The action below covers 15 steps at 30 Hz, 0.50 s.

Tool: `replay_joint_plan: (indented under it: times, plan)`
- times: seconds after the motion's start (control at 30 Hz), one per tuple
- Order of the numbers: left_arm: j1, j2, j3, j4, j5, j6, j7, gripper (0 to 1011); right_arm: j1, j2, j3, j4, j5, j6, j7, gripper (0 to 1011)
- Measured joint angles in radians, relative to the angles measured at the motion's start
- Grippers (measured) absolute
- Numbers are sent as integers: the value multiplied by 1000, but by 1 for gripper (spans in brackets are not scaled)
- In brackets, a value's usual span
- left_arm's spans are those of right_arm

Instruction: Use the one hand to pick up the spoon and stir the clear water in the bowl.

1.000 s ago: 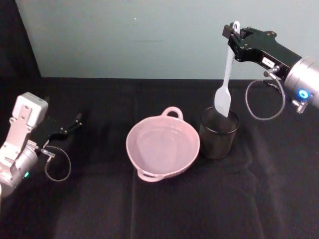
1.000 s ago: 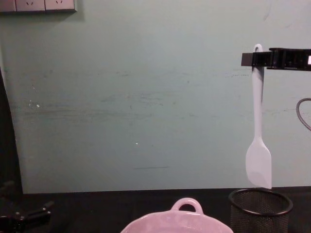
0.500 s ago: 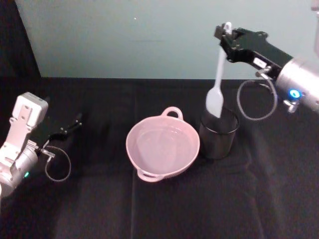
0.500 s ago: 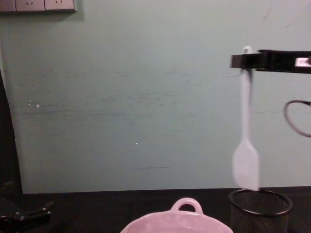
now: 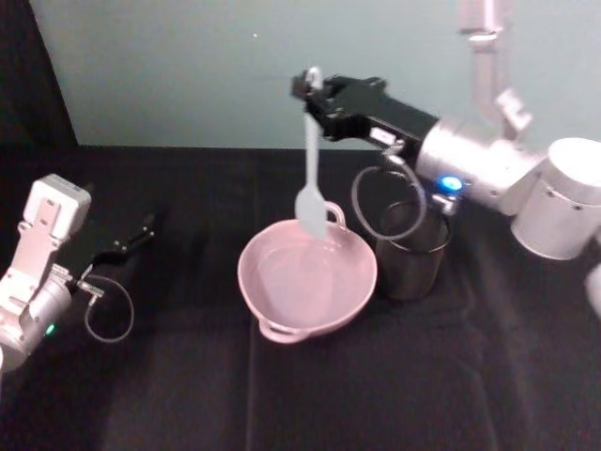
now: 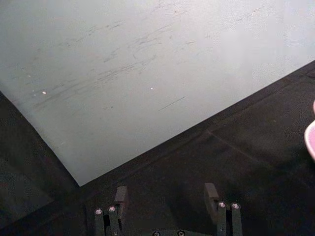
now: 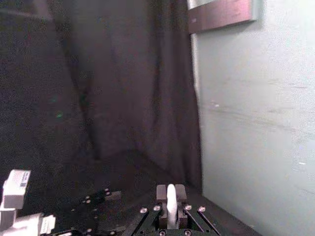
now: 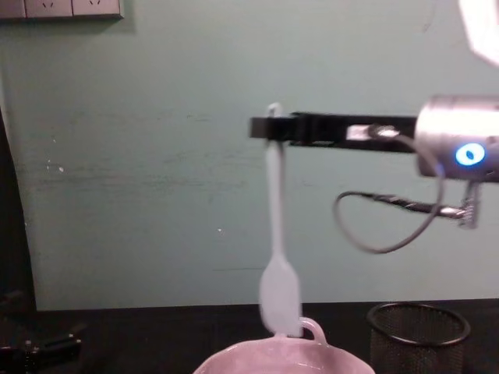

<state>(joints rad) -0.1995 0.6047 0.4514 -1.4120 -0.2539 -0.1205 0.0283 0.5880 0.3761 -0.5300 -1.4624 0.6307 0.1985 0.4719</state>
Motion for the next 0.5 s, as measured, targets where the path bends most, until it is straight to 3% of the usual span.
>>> replay_joint_plan:
  times: [0.3,0.5]
  plan:
    - [0,0,0,0,0,0,0,1011,30,-64,-58,163,-21,-114,102,109]
    - [0,0,0,0,0,0,0,1011,30,-79,-75,213,-35,-141,129,109]
